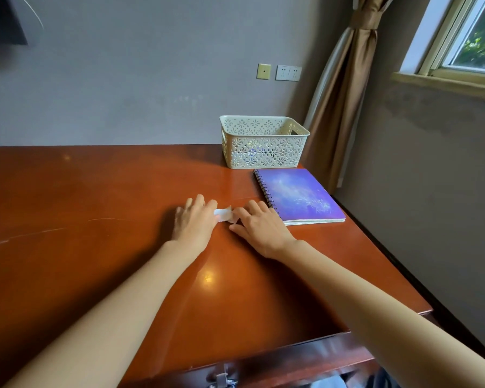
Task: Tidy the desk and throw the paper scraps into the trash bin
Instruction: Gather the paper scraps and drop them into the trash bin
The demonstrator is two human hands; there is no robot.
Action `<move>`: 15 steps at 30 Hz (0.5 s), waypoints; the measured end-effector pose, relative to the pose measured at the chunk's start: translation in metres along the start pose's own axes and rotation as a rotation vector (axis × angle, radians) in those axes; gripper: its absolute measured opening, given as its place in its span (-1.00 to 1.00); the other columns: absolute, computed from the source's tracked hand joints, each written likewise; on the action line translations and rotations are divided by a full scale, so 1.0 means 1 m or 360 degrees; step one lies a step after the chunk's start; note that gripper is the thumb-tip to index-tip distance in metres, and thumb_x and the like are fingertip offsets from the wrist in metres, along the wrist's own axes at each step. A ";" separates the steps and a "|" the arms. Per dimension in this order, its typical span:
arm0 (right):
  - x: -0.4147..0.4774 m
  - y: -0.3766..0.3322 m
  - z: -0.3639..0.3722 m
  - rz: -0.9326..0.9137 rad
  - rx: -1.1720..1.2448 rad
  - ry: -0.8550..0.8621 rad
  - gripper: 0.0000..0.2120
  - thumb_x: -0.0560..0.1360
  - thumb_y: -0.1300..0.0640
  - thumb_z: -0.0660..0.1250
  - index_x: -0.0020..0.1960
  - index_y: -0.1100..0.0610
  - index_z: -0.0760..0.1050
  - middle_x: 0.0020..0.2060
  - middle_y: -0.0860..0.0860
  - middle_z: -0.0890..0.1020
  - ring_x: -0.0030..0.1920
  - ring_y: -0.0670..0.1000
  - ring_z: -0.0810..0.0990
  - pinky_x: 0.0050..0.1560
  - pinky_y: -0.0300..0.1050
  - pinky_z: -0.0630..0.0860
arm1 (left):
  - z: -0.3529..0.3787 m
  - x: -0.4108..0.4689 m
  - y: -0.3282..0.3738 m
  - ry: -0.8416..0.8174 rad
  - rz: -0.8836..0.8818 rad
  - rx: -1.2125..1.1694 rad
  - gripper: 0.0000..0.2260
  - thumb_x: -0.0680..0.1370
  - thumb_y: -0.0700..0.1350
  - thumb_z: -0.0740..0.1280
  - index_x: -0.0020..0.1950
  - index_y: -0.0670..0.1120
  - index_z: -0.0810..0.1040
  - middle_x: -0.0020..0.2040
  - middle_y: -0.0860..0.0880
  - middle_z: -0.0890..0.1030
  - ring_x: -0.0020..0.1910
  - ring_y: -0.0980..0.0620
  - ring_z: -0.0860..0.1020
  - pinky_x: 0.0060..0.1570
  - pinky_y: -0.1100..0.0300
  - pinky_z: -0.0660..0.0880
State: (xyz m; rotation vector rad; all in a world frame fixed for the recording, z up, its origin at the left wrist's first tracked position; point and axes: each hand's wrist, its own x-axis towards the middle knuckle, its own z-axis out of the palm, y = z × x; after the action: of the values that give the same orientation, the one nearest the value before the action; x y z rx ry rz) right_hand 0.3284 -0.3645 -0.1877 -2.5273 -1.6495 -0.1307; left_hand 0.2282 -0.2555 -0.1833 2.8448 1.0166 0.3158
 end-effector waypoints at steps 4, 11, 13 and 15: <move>0.008 -0.002 0.001 0.0224 0.0145 0.0066 -0.52 0.56 -0.13 0.14 0.25 0.24 0.35 0.20 0.16 0.39 0.23 0.17 0.37 0.24 0.01 0.35 | 0.002 0.008 -0.004 0.0053 -0.0182 -0.0265 -0.63 0.57 0.02 0.24 0.29 -0.14 0.36 0.27 -0.16 0.40 0.27 -0.14 0.36 0.22 0.02 0.39; 0.007 -0.007 0.000 0.0375 0.0235 0.0142 -0.64 0.59 -0.03 0.13 0.14 0.28 0.36 0.14 0.19 0.42 0.19 0.21 0.45 0.08 0.05 0.41 | -0.001 0.011 -0.009 -0.0054 -0.0244 -0.0433 -0.61 0.56 0.03 0.27 0.28 -0.18 0.40 0.28 -0.15 0.41 0.25 -0.12 0.41 0.18 0.05 0.44; 0.006 -0.007 0.000 0.0375 0.0247 0.0166 -0.67 0.59 -0.01 0.14 0.11 0.27 0.36 0.12 0.19 0.44 0.15 0.22 0.48 0.02 0.05 0.42 | -0.002 0.010 -0.009 -0.0085 -0.0255 -0.0518 -0.66 0.56 0.00 0.27 0.23 -0.20 0.43 0.25 -0.14 0.41 0.16 -0.10 0.45 0.07 0.11 0.45; 0.006 -0.007 -0.001 0.0352 0.0287 0.0183 -0.77 0.59 0.03 0.16 0.03 0.22 0.32 0.08 0.21 0.49 0.09 0.24 0.51 -0.02 0.06 0.43 | -0.003 0.008 -0.008 -0.0077 -0.0230 -0.0580 -0.72 0.57 -0.05 0.27 0.18 -0.20 0.43 0.23 -0.14 0.41 0.11 -0.09 0.47 0.03 0.13 0.45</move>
State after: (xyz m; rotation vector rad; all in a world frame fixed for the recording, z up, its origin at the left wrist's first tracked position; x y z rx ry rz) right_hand 0.3247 -0.3566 -0.1857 -2.4921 -1.2699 -0.0988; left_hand 0.2291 -0.2441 -0.1801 2.4309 1.0278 0.3735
